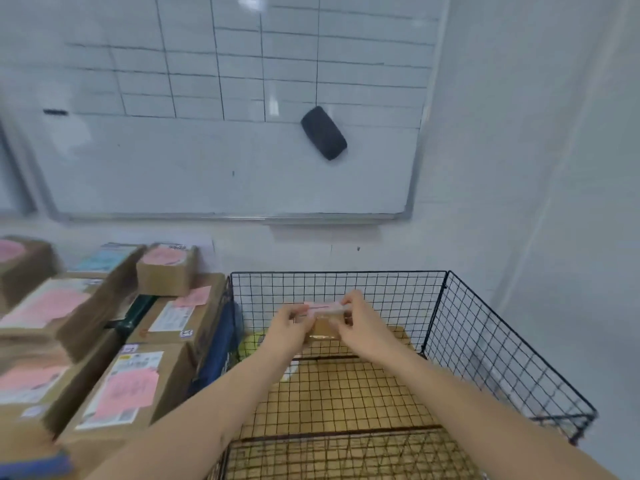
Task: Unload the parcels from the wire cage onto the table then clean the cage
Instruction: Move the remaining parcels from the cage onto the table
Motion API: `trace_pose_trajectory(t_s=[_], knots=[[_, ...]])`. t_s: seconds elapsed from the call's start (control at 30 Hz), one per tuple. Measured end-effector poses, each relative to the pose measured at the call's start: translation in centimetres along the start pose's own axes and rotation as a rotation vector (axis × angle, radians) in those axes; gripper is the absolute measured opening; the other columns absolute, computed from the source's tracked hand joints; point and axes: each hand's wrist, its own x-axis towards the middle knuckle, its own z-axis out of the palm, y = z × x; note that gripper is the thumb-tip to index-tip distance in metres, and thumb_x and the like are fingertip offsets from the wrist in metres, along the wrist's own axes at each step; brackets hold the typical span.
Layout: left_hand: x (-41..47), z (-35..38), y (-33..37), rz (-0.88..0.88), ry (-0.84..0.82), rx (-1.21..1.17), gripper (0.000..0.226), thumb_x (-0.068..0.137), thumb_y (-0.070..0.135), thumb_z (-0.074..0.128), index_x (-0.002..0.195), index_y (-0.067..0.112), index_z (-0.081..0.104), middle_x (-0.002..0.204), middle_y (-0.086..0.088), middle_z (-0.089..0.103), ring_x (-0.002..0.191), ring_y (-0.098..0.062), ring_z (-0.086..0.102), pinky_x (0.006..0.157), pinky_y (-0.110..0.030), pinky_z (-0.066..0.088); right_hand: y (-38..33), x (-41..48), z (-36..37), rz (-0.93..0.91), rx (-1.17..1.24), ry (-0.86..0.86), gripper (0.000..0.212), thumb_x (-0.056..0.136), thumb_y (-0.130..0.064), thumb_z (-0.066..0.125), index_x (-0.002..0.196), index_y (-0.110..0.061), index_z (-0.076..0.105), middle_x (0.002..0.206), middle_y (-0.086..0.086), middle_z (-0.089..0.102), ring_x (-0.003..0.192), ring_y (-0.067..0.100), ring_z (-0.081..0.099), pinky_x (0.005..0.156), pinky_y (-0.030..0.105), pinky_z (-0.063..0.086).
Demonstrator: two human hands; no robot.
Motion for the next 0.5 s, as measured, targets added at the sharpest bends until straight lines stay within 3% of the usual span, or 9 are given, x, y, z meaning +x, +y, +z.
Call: trace_pose_trajectory(t_s=[0.17, 0.27, 0.37, 0.5], knots=[[-3.0, -1.4, 0.6, 0.042, -0.041, -0.122, 0.014, 0.090, 0.012, 0.059, 0.104, 0.016, 0.057, 0.118, -0.011, 0.056, 0.108, -0.025, 0.056, 0.097, -0.042, 0.049, -1.9, -3.8, 0.6, -0.063, 0.011, 0.027, 0.069, 0.088, -0.007, 0.061, 0.145, -0.024, 0.026, 0.143, 0.003, 0.039, 0.119, 0.012, 0.048, 0.094, 0.021, 0.046], [-4.6, -2.1, 0.3, 0.063, -0.035, -0.138, 0.019, 0.087, 0.021, 0.066, 0.099, 0.009, 0.057, 0.112, -0.012, 0.061, 0.104, -0.027, 0.059, 0.092, -0.040, 0.050, -2.7, -5.4, 1.0, -0.057, -0.013, 0.032, 0.072, 0.088, -0.011, 0.062, 0.148, -0.019, 0.022, 0.144, 0.006, 0.035, 0.124, 0.017, 0.046, 0.099, 0.025, 0.045], [-5.3, -3.0, 0.2, 0.042, -0.007, -0.184, 0.014, 0.088, 0.005, 0.062, 0.095, 0.007, 0.050, 0.114, -0.008, 0.061, 0.103, -0.028, 0.060, 0.083, -0.040, 0.053, -3.2, -6.3, 1.7, -0.063, 0.019, 0.054, 0.075, 0.088, -0.019, 0.064, 0.149, -0.019, 0.022, 0.144, 0.005, 0.038, 0.125, 0.017, 0.047, 0.100, 0.028, 0.047], [-5.4, -4.1, 0.8, -0.012, 0.008, -0.244, 0.031, 0.087, -0.006, 0.058, 0.113, 0.006, 0.045, 0.109, -0.009, 0.059, 0.097, -0.025, 0.060, 0.078, -0.044, 0.055, -3.5, -6.1, 2.6, -0.064, 0.075, 0.084, 0.073, 0.089, -0.040, 0.061, 0.149, -0.022, 0.024, 0.145, 0.000, 0.042, 0.122, 0.013, 0.051, 0.094, 0.031, 0.053]])
